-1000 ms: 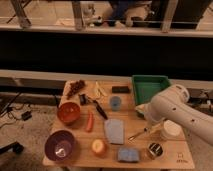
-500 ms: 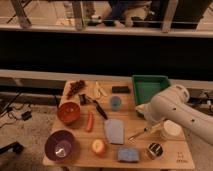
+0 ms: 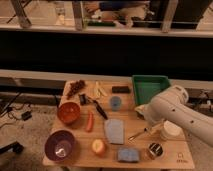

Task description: Place fork in paper cup

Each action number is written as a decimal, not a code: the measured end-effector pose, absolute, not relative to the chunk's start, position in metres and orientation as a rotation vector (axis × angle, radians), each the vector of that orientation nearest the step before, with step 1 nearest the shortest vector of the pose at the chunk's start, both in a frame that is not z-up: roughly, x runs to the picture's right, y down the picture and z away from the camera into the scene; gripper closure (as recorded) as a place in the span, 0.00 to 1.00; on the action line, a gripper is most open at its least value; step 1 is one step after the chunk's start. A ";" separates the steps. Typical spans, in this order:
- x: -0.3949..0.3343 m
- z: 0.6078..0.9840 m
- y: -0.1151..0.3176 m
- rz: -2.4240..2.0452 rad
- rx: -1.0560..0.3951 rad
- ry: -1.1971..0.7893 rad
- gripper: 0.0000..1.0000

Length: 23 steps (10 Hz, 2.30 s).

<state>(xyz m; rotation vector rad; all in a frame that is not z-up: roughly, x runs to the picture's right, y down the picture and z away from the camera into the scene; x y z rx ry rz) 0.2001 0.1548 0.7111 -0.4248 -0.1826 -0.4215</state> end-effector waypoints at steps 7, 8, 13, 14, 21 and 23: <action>0.189 0.740 0.183 -0.472 -0.511 -0.204 0.20; 0.191 0.746 0.189 -0.465 -0.538 -0.209 0.20; 0.199 0.772 0.206 -0.384 -0.658 -0.267 0.20; 0.200 0.776 0.208 -0.368 -0.671 -0.279 0.20; 0.193 0.785 0.218 -0.376 -0.585 -0.316 0.20; 0.188 0.789 0.221 -0.402 -0.577 -0.311 0.20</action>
